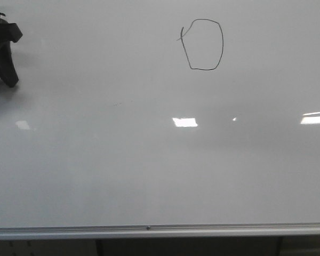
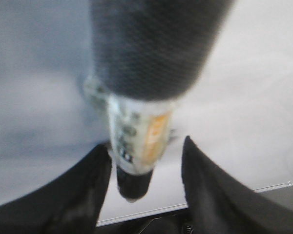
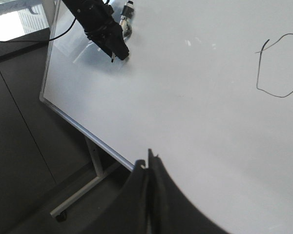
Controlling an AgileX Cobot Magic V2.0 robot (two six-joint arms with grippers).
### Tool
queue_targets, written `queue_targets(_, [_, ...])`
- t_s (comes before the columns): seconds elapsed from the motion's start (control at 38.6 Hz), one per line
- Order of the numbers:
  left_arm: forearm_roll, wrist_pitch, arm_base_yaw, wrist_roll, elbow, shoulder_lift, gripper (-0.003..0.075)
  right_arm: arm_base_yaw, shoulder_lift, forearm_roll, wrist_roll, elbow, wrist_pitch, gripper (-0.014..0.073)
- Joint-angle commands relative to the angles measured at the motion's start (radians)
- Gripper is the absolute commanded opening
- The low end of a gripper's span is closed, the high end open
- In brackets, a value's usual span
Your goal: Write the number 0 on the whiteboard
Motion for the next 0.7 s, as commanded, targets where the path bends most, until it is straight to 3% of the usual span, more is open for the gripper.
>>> queue_targets(0.0, [0.016,-0.118,-0.002,-0.005,-0.031,-0.036,0.0523,-0.001,0.004,0.023,-0.012,-0.025,-0.041,-0.0069])
queue_targets(0.39, [0.117,0.022,0.002,-0.006,-0.013,-0.201,0.0534,-0.001,0.004,0.023,-0.012,-0.025,-0.041,-0.0069])
queue_targets(0.52, [0.089,-0.043,0.002,-0.013,0.069,-0.328,0.0511,-0.001,0.004,0.023,-0.012,-0.025,-0.041,-0.0069])
queue_targets(0.67, [0.071,-0.194,0.002,-0.013,0.251,-0.515,0.0399,-0.001,0.004,0.023,-0.012,-0.025,-0.04,-0.0069])
